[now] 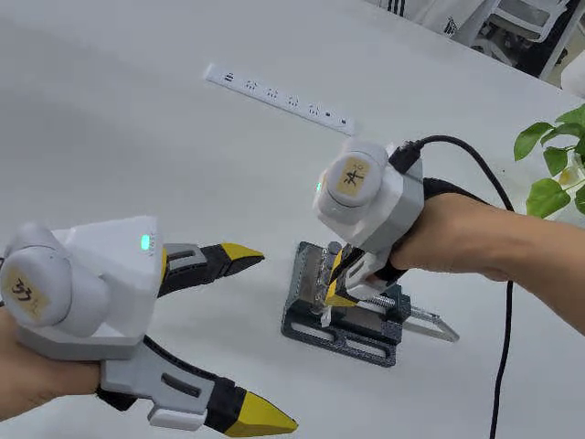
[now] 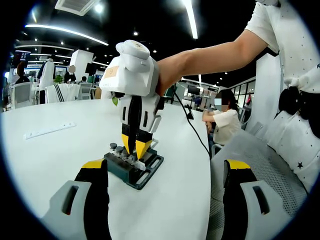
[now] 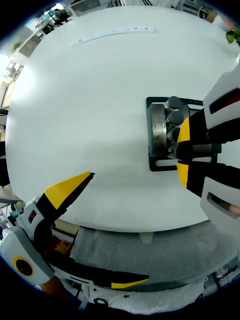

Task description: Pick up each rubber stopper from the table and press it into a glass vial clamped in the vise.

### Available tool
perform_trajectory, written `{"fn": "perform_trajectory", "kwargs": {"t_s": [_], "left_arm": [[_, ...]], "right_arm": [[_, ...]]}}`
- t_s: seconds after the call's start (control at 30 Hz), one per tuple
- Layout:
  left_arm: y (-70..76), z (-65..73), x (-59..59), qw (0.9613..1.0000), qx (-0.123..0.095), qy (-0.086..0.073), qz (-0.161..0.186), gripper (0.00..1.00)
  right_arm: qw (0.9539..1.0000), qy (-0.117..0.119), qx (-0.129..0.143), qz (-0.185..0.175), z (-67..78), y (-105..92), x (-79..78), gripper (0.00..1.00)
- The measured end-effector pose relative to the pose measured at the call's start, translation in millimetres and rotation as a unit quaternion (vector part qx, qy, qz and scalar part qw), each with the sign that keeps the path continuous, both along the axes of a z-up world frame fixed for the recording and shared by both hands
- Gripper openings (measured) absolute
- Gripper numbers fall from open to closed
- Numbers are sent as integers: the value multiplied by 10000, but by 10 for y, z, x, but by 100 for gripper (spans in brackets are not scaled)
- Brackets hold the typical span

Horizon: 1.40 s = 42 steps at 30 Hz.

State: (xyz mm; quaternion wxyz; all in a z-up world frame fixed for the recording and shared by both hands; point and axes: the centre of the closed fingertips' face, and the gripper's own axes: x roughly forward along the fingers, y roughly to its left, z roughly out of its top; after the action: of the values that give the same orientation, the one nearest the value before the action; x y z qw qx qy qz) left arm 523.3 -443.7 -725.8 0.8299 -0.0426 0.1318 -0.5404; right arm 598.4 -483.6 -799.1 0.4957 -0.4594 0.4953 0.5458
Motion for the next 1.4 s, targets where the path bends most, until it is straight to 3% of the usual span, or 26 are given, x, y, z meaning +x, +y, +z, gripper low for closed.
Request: {"fn": "perform_trajectory", "kwargs": {"t_s": [0.5, 0.77, 0.93, 1.4], "left_arm": [[-16, -12, 4, 10000, -11, 17, -21, 95], [-10, -35, -7, 10000, 10, 46, -31, 93], [-18, -35, -10, 10000, 2, 53, -34, 93], [-25, -54, -9, 9999, 12, 89, -65, 93]], "right_arm": [[9998, -7, 170, -83, -4, 12, -26, 11], [9985, -93, 495, -192, 164, -7, 37, 9], [9981, -116, 572, -216, 191, -75, 27, 7], [9968, 1, 744, -276, 90, -11, -3, 2]]}}
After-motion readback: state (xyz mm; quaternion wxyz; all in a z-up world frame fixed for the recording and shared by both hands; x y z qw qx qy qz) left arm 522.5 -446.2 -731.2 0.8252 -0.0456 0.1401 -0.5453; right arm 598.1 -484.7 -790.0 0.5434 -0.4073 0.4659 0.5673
